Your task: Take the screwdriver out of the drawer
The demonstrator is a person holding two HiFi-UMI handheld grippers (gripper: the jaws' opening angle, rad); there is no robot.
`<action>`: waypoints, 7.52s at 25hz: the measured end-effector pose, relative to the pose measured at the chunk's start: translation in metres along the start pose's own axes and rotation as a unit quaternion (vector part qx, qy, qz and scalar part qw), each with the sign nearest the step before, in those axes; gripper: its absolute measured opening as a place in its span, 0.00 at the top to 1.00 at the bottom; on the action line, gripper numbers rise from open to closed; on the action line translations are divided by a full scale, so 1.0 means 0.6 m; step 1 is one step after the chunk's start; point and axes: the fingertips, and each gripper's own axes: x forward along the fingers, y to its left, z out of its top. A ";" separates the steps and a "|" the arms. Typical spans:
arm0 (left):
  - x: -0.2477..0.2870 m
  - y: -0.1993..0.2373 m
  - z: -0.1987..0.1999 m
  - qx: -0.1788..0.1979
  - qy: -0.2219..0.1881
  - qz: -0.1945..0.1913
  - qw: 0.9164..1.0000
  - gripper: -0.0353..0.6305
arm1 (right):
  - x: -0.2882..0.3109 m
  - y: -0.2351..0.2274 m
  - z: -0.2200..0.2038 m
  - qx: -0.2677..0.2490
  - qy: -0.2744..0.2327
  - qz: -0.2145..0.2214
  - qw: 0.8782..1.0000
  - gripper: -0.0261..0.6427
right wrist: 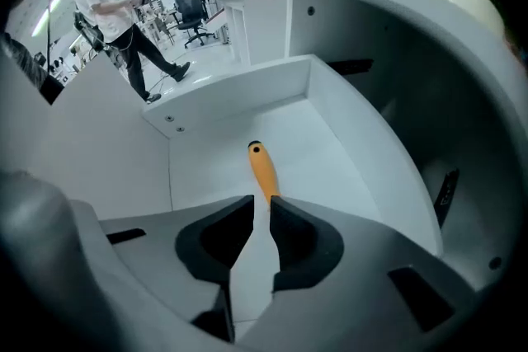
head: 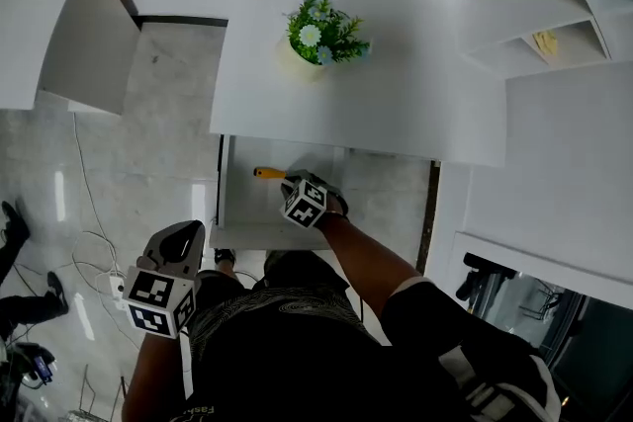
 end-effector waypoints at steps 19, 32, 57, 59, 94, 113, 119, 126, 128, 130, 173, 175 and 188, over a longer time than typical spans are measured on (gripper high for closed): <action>0.029 -0.006 -0.044 -0.033 0.014 0.015 0.999 0.92 | 0.084 -0.009 0.011 -0.145 0.052 0.019 0.988 0.83; 0.019 -0.001 -0.071 -0.056 0.013 0.027 0.998 0.92 | 0.101 -0.004 0.009 -0.167 0.064 0.029 0.984 0.83; -0.027 -0.021 -0.022 0.020 -0.024 -0.012 0.999 0.92 | 0.009 0.016 0.026 -0.091 0.062 -0.019 0.994 0.85; -0.028 -0.022 -0.013 0.028 -0.029 -0.018 0.999 0.92 | -0.009 0.019 0.034 -0.078 0.053 -0.028 0.995 0.84; -0.159 -0.122 0.045 0.156 -0.100 -0.144 0.972 0.92 | -0.482 0.176 0.234 0.083 -0.286 -0.206 0.932 0.84; -0.218 -0.214 0.086 0.192 -0.162 -0.164 0.954 0.92 | -0.695 0.209 0.187 0.257 -0.480 -0.136 0.828 0.84; -0.209 -0.271 0.072 0.190 -0.163 -0.163 0.954 0.92 | -0.761 0.214 0.130 0.289 -0.531 -0.118 0.788 0.84; -0.217 -0.325 0.059 0.163 -0.181 -0.160 0.957 0.92 | -0.796 0.233 0.066 0.301 -0.558 -0.110 0.766 0.84; -0.218 -0.338 0.054 0.175 -0.184 -0.147 0.956 0.92 | -0.800 0.236 0.049 0.302 -0.560 -0.110 0.764 0.84; -0.219 -0.352 0.047 0.176 -0.185 -0.144 0.956 0.92 | -0.802 0.241 0.032 0.303 -0.561 -0.108 0.763 0.84; -0.236 -0.439 -0.024 0.170 -0.165 -0.110 0.965 0.92 | -0.795 0.321 -0.088 0.311 -0.543 -0.107 0.772 0.84; -0.237 -0.439 -0.023 0.171 -0.166 -0.110 0.965 0.92 | -0.794 0.322 -0.087 0.310 -0.543 -0.107 0.773 0.84; -0.248 -0.426 -0.021 0.171 -0.171 -0.107 0.964 0.92 | -0.792 0.324 -0.069 0.305 -0.545 -0.105 0.774 0.84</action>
